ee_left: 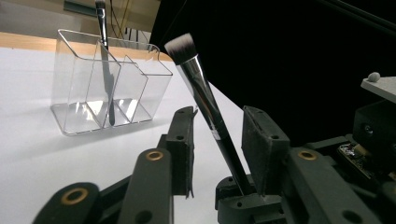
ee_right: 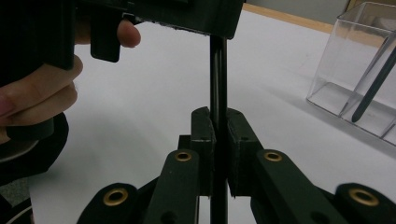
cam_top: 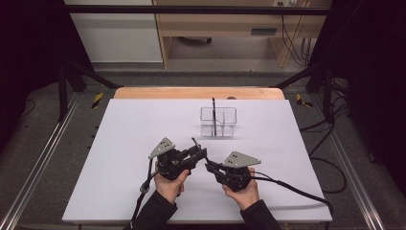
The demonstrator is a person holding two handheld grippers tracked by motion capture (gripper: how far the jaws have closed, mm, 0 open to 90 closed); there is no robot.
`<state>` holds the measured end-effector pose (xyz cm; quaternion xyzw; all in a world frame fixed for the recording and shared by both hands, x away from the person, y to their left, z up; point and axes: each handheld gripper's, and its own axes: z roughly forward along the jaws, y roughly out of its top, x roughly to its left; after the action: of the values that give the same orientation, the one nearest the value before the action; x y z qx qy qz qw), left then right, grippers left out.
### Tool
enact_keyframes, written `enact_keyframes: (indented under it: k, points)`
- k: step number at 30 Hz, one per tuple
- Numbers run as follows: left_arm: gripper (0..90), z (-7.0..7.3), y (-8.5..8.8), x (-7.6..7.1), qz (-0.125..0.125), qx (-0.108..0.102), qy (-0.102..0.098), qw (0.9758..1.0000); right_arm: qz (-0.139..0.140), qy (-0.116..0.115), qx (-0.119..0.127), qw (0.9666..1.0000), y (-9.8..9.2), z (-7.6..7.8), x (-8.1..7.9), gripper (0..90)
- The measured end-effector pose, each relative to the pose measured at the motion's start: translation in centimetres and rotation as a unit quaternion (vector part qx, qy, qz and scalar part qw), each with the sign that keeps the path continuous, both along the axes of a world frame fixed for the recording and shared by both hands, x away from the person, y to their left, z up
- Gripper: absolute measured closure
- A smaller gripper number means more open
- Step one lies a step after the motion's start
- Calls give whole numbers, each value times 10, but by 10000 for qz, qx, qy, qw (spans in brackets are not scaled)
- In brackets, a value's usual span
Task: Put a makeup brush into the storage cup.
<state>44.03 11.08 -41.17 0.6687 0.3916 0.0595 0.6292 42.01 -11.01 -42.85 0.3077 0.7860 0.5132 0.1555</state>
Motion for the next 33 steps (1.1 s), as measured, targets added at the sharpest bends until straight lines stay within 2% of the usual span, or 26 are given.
enact_keyframes:
  k: [7,17,33]
  points:
    - [725,1,1,-1,49,-24,-8,10000,24,14,6,10000,0,-1,0,840]
    - [754,2,2,-2,-6,-153,1,9999,63,17,47,10000,1,0,0,839]
    - [803,3,0,-8,-118,-266,-123,9995,99,-9,31,9999,2,-1,0,831]
